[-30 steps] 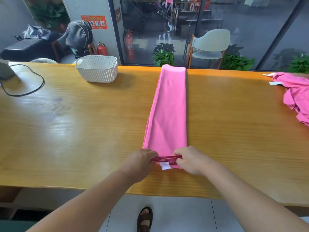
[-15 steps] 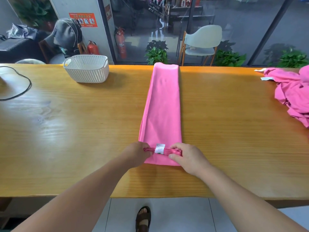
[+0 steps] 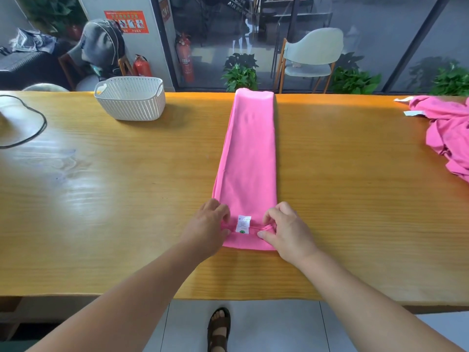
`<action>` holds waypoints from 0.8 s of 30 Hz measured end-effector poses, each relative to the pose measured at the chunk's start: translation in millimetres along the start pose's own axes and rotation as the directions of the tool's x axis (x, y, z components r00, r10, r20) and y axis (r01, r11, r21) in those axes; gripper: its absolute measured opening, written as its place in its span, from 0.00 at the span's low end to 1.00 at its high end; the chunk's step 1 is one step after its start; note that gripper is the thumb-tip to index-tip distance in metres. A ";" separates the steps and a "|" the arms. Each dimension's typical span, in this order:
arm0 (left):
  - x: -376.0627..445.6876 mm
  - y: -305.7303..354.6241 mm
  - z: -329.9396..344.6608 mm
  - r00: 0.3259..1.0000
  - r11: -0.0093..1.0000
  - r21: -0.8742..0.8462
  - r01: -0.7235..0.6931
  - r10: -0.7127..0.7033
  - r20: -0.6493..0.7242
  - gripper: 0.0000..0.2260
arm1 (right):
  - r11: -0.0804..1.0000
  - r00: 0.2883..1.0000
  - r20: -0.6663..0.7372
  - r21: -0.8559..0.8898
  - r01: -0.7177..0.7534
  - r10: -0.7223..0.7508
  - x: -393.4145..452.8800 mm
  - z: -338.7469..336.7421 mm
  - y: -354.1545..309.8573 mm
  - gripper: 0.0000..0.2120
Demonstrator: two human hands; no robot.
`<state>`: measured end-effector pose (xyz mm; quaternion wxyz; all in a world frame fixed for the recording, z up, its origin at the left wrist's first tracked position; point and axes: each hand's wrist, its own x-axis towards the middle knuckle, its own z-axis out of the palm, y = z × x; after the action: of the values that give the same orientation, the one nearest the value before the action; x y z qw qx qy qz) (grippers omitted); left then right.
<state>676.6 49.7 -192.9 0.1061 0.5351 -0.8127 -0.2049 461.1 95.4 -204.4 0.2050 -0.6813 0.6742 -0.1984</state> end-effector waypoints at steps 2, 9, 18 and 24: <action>1.4 1.5 3.2 0.965 0.951 0.180 -0.250 0.261 -0.035 0.05 | 0.982 0.984 -0.064 -0.106 0.156 -0.163 0.1 2.1 -0.9 0.11; -10.9 1.7 2.6 0.923 0.911 0.154 -0.384 0.371 0.102 0.10 | 0.915 0.932 -0.011 -0.195 0.354 -0.363 -5.9 11.2 0.5 0.05; -5.8 2.6 -8.5 0.964 0.971 0.031 -0.235 0.229 0.133 0.09 | 0.888 0.924 0.176 -0.263 0.377 -0.340 -9.8 -9.1 2.9 0.13; 11.0 1.3 -14.5 0.979 0.991 -0.132 0.022 0.005 0.202 0.09 | 0.999 0.973 0.232 -0.043 0.019 -0.009 10.4 -26.6 -4.4 0.06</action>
<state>676.8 37.0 -179.9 0.0579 0.5066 -0.8015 -0.3123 450.4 84.6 -179.8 0.2654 -0.7089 0.6452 -0.1038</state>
